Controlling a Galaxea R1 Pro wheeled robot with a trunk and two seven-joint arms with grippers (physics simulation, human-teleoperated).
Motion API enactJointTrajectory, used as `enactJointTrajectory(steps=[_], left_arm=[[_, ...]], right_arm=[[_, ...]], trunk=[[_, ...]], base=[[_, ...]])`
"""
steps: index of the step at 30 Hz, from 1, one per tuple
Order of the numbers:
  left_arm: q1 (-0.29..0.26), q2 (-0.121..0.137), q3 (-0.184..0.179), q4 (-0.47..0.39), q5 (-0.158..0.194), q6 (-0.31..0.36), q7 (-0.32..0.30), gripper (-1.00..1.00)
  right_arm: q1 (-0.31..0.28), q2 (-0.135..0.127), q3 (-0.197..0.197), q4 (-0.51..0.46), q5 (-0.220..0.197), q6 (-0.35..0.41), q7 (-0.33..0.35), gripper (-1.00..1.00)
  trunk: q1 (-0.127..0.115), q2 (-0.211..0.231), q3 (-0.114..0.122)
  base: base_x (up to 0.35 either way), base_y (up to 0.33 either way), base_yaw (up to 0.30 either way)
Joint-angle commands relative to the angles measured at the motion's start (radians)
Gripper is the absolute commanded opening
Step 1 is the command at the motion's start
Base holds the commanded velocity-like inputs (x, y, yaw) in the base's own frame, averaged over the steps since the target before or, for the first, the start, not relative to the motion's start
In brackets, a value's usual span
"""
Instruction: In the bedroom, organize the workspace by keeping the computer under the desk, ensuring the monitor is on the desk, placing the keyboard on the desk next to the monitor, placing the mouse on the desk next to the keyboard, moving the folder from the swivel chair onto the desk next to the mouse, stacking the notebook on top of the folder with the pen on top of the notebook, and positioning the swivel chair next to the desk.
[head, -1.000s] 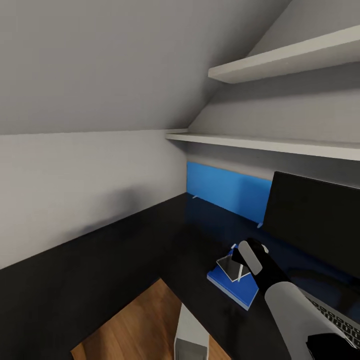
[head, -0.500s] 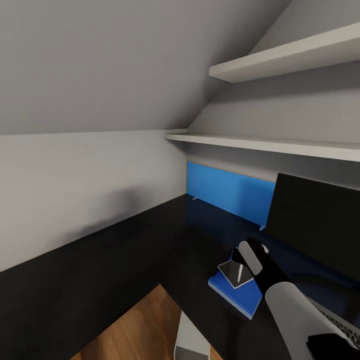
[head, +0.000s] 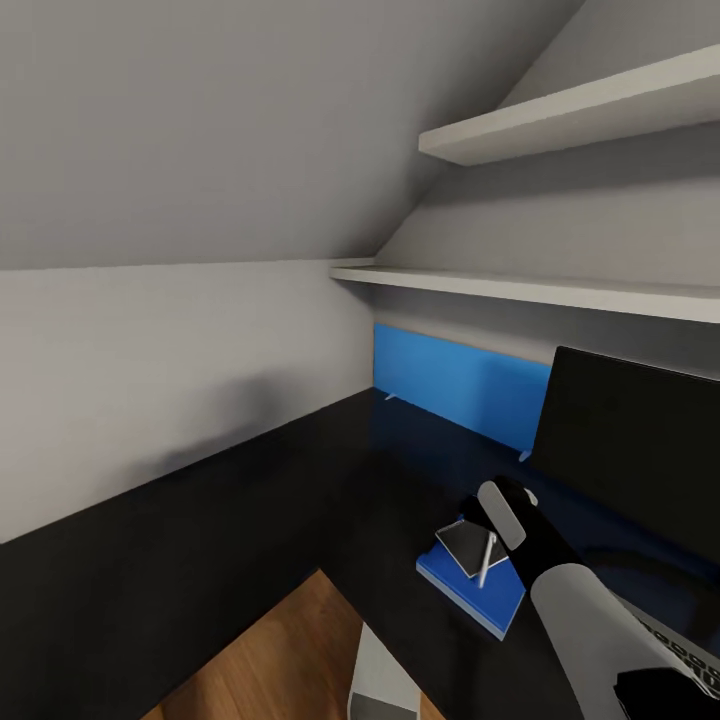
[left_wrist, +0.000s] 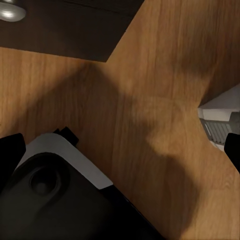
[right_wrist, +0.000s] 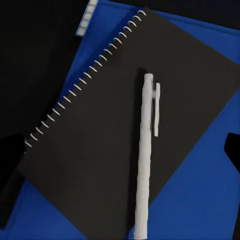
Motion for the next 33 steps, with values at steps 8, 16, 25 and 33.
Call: enactJointTrajectory(steps=[8, 16, 25, 33], left_arm=[[0.000, 0.001, -0.003, -0.002, 0.011, -0.014, 0.004, 1.00], [0.000, 0.002, -0.002, -0.002, 0.012, -0.016, 0.004, 1.00], [0.000, 0.002, -0.002, -0.002, 0.012, -0.017, 0.003, 1.00], [0.000, 0.001, -0.002, -0.003, 0.011, -0.018, 0.003, 1.00]], right_arm=[[0.015, -0.003, 0.013, -0.139, -0.013, 0.007, -0.001, 1.00], [0.095, -0.005, 0.016, -0.351, -0.011, 0.019, -0.002, 1.00], [0.124, -0.005, 0.019, -0.402, -0.009, 0.020, 0.001, 1.00], [0.196, -0.004, 0.118, -0.574, -0.011, 0.025, 0.005, 1.00]], trunk=[[0.000, -0.001, -0.001], [0.000, -0.001, -0.001], [0.000, -0.001, -0.001], [0.000, -0.001, -0.001]], base=[[0.000, 0.000, 0.000], [-0.179, 0.000, 0.000], [-0.320, 0.000, 0.000], [-0.323, 0.000, 0.000]])
